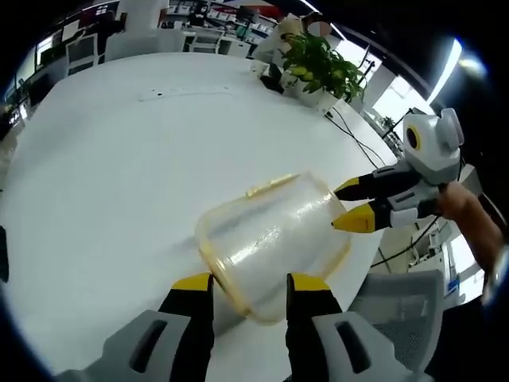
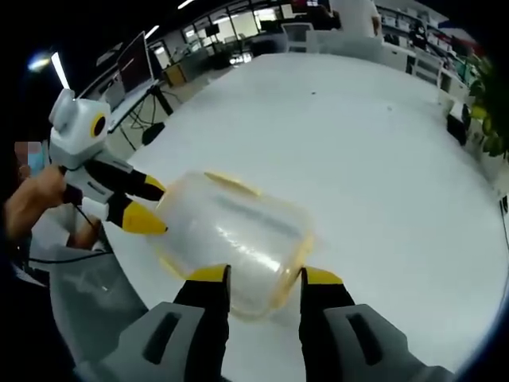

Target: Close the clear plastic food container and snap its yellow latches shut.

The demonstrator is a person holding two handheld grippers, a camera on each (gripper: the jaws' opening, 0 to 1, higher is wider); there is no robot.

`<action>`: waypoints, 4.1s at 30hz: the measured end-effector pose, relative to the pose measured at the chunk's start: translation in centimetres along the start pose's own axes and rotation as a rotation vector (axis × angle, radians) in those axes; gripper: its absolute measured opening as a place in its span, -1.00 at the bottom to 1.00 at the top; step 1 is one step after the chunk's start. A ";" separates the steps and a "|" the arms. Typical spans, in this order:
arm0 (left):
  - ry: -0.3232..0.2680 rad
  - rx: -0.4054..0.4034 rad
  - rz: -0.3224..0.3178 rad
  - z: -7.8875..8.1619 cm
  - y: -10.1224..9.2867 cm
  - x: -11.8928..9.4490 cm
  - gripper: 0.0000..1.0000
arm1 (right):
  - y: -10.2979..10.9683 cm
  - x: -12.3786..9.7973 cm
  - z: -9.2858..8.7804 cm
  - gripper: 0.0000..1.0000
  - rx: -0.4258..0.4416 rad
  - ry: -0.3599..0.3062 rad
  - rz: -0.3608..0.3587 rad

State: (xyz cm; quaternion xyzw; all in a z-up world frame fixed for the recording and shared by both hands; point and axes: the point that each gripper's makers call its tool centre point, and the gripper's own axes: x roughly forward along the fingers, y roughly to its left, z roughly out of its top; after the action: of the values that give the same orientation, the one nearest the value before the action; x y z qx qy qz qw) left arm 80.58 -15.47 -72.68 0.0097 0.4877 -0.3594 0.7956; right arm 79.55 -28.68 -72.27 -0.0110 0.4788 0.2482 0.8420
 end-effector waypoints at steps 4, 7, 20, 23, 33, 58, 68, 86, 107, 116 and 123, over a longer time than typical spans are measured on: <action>0.001 -0.005 0.003 -0.5 0.2 -0.4 -0.44 | 0.6 0.1 -0.1 -0.39 -0.003 0.006 0.002; 0.003 -0.007 0.004 -1.0 0.2 -0.7 -0.44 | 1.0 0.1 -0.3 -0.39 -0.005 0.009 0.003; 0.019 -0.011 0.009 -2.5 0.6 -1.9 -0.43 | 2.8 0.2 -0.8 -0.38 -0.015 0.024 0.009; 0.020 -0.011 0.008 -2.8 0.7 -2.2 -0.43 | 3.3 0.2 -1.0 -0.38 -0.016 0.025 0.010; 0.040 -0.011 0.008 -4.1 1.0 -3.1 -0.43 | 4.9 0.4 -1.5 -0.38 -0.022 0.033 0.015; 0.011 -0.054 0.010 -5.1 0.8 -3.7 -0.40 | 5.5 0.0 -2.3 -0.36 -0.069 0.044 0.063; 0.000 0.006 0.003 -4.8 0.6 -4.0 -0.35 | 5.5 -0.8 -1.7 -0.42 -0.221 0.023 0.072; -0.052 0.156 -0.010 -1.7 -0.9 -5.0 -0.38 | 7.7 -0.8 0.8 -0.55 -0.408 -0.045 0.167; -0.010 0.378 -0.103 -1.4 -3.9 -2.5 -0.52 | 10.1 1.5 2.4 -0.64 -0.652 -0.053 0.320; 0.021 0.471 -0.131 -1.9 -4.9 -1.8 -0.50 | 9.9 2.2 3.3 -0.58 -0.666 -0.057 0.337; 0.028 0.558 -0.144 -2.5 -5.7 -1.7 -0.41 | 9.9 2.6 3.1 -0.39 -0.729 -0.032 0.371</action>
State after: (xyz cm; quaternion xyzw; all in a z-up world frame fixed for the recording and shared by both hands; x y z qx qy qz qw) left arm 74.85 -17.82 -70.77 0.1987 0.3802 -0.5350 0.7278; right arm 78.84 -18.17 -70.52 -0.2183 0.3401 0.5494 0.7313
